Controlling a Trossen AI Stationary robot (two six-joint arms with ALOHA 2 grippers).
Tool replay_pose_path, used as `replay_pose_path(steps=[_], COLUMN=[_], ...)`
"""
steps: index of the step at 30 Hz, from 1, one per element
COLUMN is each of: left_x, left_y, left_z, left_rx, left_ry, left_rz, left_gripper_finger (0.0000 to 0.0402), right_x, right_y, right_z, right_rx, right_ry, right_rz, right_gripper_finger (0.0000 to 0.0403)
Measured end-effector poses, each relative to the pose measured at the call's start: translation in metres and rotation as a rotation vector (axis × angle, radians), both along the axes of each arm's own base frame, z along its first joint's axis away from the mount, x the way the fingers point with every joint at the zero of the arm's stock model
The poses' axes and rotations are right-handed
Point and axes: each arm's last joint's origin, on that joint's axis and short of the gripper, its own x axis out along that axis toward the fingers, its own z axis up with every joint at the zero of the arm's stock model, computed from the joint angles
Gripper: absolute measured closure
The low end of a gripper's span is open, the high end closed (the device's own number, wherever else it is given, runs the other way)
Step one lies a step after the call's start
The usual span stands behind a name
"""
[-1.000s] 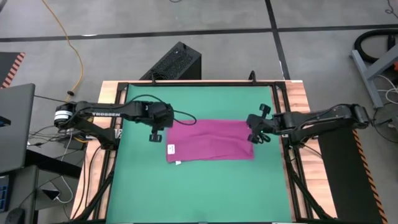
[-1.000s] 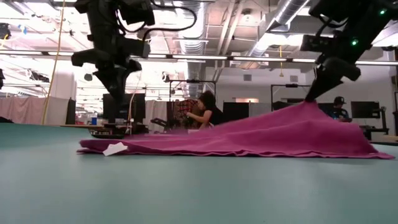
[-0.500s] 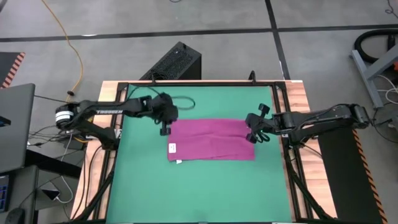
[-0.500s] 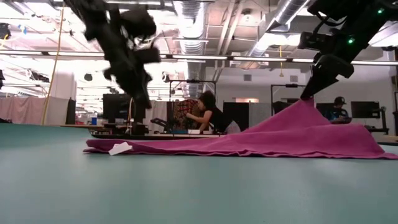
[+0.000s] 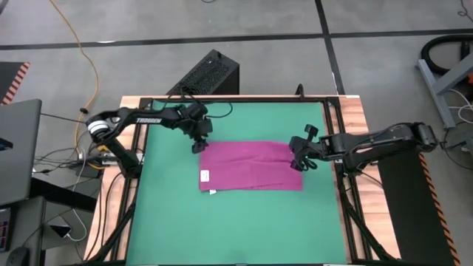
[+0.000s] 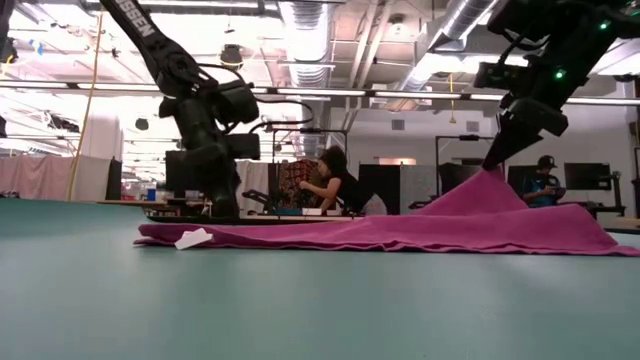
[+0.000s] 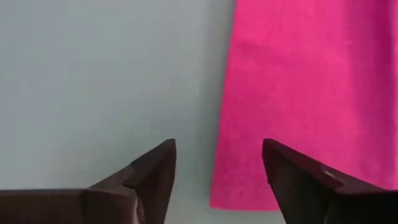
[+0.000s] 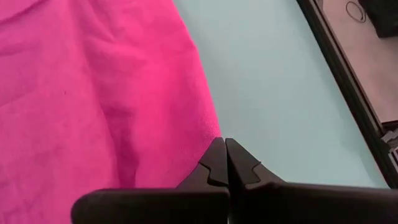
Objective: Roll towel
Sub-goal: Fold the violet towel
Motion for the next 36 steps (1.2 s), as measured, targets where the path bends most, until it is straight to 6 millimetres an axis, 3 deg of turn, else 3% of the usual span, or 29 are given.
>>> replay_pose_path(steps=[9, 12, 17, 21, 25, 30, 36], left_x=[0.011, 0.011, 0.008, 0.007, 0.008, 0.012, 0.006], left_y=[-0.011, -0.011, -0.013, -0.015, -0.021, -0.033, -0.049], left_z=[-0.025, -0.027, -0.018, -0.012, 0.0, 0.035, 0.084], left_rx=[0.049, 0.036, 0.05, 0.028, 0.052, 0.138, 0.259], left_ry=[0.12, 0.129, 0.161, 0.181, 0.261, 0.274, 0.195], left_rz=[-0.064, -0.053, -0.053, -0.055, -0.037, -0.047, -0.019], left_gripper_finger=[0.0203, 0.0249, 0.0373, 0.0395, 0.04, 0.0401, 0.0401], right_x=[0.001, 0.001, 0.001, 0.001, 0.001, 0.002, 0.01], right_y=[0.001, 0.002, 0.002, 0.002, 0.001, -0.001, -0.002], right_z=[0.0, 0.0, 0.0, 0.0, 0.001, 0.005, 0.036], right_rx=[0.001, 0.002, 0.003, 0.003, -0.032, -0.102, -0.167], right_ry=[-0.008, -0.006, -0.007, -0.015, -0.025, -0.054, -0.131], right_rz=[0.006, 0.01, 0.012, -0.004, -0.04, -0.098, -0.11], right_gripper_finger=[0.04, 0.04, 0.0399, 0.04, 0.04, 0.0401, 0.0402])
